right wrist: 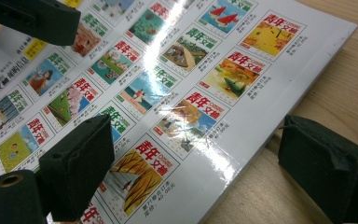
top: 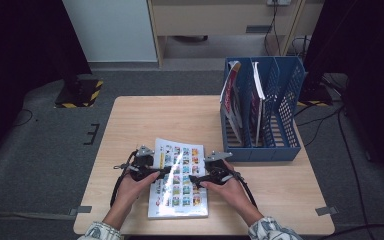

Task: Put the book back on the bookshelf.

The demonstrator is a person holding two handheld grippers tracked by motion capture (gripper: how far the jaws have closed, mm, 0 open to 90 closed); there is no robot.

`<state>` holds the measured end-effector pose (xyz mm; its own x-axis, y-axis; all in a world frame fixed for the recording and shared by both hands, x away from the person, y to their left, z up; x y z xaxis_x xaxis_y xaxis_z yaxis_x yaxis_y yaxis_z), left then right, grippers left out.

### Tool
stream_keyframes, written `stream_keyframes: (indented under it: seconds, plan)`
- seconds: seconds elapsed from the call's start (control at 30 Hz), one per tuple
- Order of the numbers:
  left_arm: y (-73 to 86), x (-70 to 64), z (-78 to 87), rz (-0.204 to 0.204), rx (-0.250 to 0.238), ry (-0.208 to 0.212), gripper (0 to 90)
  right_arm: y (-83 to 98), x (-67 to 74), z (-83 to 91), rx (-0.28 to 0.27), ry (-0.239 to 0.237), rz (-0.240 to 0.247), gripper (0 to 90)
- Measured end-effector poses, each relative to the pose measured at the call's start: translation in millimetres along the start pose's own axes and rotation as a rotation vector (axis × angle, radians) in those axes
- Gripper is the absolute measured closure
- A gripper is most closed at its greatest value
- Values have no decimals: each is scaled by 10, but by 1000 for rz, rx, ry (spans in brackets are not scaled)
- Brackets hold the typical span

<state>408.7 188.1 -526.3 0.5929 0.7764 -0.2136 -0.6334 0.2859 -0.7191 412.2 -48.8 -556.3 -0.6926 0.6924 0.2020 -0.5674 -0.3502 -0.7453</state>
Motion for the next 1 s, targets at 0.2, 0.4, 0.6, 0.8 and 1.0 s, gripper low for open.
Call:
stream_keyframes:
  seconds: [0.2, 0.4, 0.6, 0.8, 1.0]
  plan:
    - [7, -69, 125, -7, -6, 28, 472, 0, 0, 3, 3, -2, -1, 109]
    - [-12, -53, 93, 12, -17, 21, 523, 0, 0, 1, 1, 0, -1, 109]
    - [-37, -36, 41, 0, -36, -11, 554, -1, -3, 1, -1, -1, 2, 109]
    - [-13, -21, 60, 6, -55, -44, 679, -1, -2, 0, -2, -1, 2, 109]
    - [-14, -71, 106, -25, -98, -62, 776, 1, 0, 1, -1, 1, 0, 109]
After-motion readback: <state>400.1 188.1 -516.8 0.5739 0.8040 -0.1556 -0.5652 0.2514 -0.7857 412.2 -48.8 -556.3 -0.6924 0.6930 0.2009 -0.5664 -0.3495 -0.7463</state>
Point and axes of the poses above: each handheld gripper's, and its own axes: z roughly backward along the jaws, y roughly out of its underside, x roughly to its left, the point moved 3 cm from there along -z, roughly forward along the jaws, and after that the axes turned 2 degrees about y, right-handed, at the moved point
